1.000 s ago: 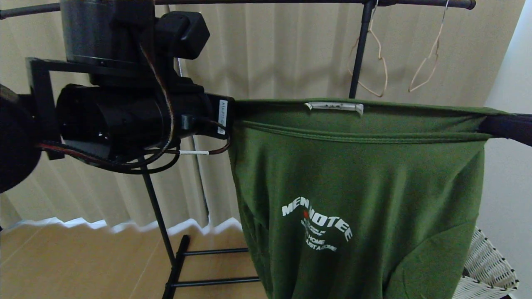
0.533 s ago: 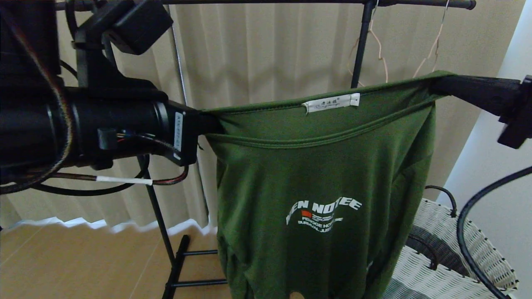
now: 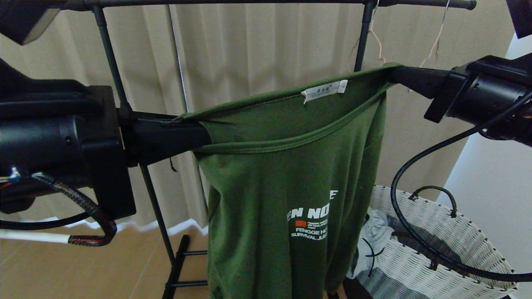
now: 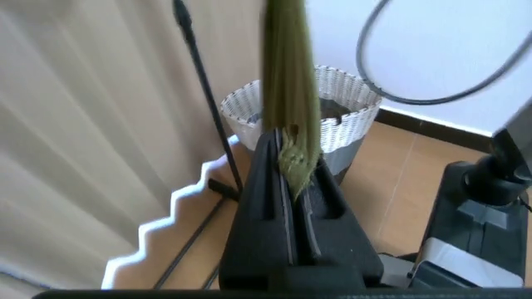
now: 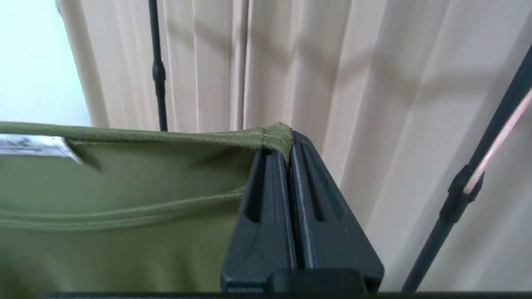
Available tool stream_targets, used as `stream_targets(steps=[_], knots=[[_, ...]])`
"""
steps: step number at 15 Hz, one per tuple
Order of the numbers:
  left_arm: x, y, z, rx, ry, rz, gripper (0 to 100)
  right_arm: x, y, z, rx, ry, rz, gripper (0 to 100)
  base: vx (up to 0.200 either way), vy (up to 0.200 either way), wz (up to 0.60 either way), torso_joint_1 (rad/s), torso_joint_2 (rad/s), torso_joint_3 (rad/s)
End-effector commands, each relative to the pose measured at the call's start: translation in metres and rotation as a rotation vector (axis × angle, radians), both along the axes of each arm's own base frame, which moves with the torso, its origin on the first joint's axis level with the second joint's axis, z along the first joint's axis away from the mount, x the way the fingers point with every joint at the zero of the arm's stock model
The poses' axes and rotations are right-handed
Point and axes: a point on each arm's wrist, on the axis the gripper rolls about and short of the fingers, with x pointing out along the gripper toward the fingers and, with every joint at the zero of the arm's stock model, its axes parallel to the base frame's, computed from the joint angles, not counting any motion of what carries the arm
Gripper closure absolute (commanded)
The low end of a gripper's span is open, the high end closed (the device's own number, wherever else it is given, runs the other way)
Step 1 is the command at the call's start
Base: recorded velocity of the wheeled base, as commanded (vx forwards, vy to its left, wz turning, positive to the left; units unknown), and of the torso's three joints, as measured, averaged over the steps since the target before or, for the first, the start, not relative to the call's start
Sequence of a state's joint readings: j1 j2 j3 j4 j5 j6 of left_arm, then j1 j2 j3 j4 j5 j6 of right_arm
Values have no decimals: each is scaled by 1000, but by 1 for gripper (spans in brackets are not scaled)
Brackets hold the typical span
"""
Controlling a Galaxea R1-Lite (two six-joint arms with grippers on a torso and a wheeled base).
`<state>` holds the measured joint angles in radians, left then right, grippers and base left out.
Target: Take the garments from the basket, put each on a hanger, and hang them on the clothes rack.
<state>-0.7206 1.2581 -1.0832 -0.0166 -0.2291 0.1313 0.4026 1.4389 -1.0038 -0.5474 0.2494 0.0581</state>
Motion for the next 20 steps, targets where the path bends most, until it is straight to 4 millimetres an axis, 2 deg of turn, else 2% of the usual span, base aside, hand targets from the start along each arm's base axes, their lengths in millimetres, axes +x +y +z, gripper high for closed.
stream_targets(steps=[1, 3, 7, 9, 12, 14, 17, 20], knots=[[-6, 2, -2, 2, -12, -15, 100, 4, 2, -4, -5, 13, 0, 100, 0, 0, 0, 0, 0, 0], [-5, 2, -2, 5, -15, -13, 100, 1, 1, -1, -3, 5, -3, 100, 0, 0, 0, 0, 0, 0], [5, -1, 4, -9, -37, 35, 100, -17, -7, 9, 3, -9, -6, 100, 0, 0, 0, 0, 0, 0], [35, -11, 3, 25, -31, 261, 100, -38, -17, 19, 5, -13, -8, 100, 0, 0, 0, 0, 0, 0], [56, -25, 11, -14, -27, 377, 100, -63, -27, 24, -5, 6, -8, 100, 0, 0, 0, 0, 0, 0], [58, -30, 13, -33, -33, 370, 100, -71, -30, 22, -13, 26, -6, 100, 0, 0, 0, 0, 0, 0], [56, -29, 3, -11, -7, 370, 100, -70, -29, 4, -36, 75, -3, 100, 0, 0, 0, 0, 0, 0], [49, -25, 9, -28, -23, 365, 100, -71, -29, 6, -32, 69, -2, 100, 0, 0, 0, 0, 0, 0]])
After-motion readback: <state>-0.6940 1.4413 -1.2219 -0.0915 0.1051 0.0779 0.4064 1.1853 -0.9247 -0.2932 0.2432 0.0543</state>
